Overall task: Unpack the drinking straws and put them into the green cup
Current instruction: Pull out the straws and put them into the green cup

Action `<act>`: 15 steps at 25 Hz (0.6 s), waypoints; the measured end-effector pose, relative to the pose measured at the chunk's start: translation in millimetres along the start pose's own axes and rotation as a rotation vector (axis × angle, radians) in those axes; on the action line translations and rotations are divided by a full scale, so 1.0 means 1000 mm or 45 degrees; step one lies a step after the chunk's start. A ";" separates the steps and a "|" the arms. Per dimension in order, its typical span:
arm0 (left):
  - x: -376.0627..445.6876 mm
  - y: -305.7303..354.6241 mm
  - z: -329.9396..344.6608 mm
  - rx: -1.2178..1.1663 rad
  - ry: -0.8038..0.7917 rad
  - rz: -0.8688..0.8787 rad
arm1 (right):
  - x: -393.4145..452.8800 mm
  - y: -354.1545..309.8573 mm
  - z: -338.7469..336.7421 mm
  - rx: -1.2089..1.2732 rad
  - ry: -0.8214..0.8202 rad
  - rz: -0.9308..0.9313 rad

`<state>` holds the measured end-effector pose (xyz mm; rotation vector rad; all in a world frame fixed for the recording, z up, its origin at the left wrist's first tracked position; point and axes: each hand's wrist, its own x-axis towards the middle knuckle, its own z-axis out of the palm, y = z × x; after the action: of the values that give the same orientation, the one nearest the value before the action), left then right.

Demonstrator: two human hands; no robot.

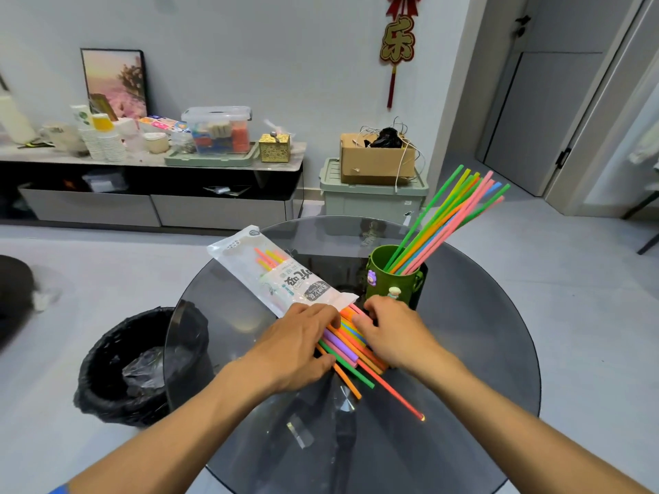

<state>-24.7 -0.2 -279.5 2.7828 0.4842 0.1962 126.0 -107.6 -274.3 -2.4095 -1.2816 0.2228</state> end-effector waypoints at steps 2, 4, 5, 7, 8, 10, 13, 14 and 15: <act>0.001 -0.002 0.001 -0.015 0.019 -0.003 | 0.010 -0.009 0.015 -0.038 -0.023 -0.007; 0.001 -0.004 0.002 -0.029 0.018 -0.011 | 0.016 -0.012 0.023 -0.033 -0.061 0.011; 0.002 -0.005 0.003 -0.032 0.008 -0.016 | 0.018 -0.012 0.025 -0.047 -0.082 0.018; 0.003 -0.008 0.004 -0.018 -0.013 -0.023 | 0.021 -0.010 0.025 -0.134 -0.112 0.004; 0.004 -0.009 0.004 -0.010 -0.015 -0.020 | 0.021 -0.009 0.024 -0.192 -0.118 -0.013; 0.005 -0.010 0.005 0.010 -0.010 -0.010 | 0.019 -0.005 0.020 -0.284 -0.123 -0.058; 0.006 -0.013 0.004 0.032 -0.006 -0.024 | 0.016 0.000 0.010 -0.274 -0.187 -0.083; 0.006 -0.013 0.004 0.032 -0.010 -0.030 | 0.015 0.001 0.007 -0.241 -0.221 -0.076; 0.006 -0.013 0.004 0.035 -0.012 -0.029 | 0.014 0.002 0.005 -0.220 -0.251 -0.067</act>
<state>-22.9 12.6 -287.4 2.8021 0.5200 0.1719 133.4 -95.4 -279.1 -2.5457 -1.5054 0.3554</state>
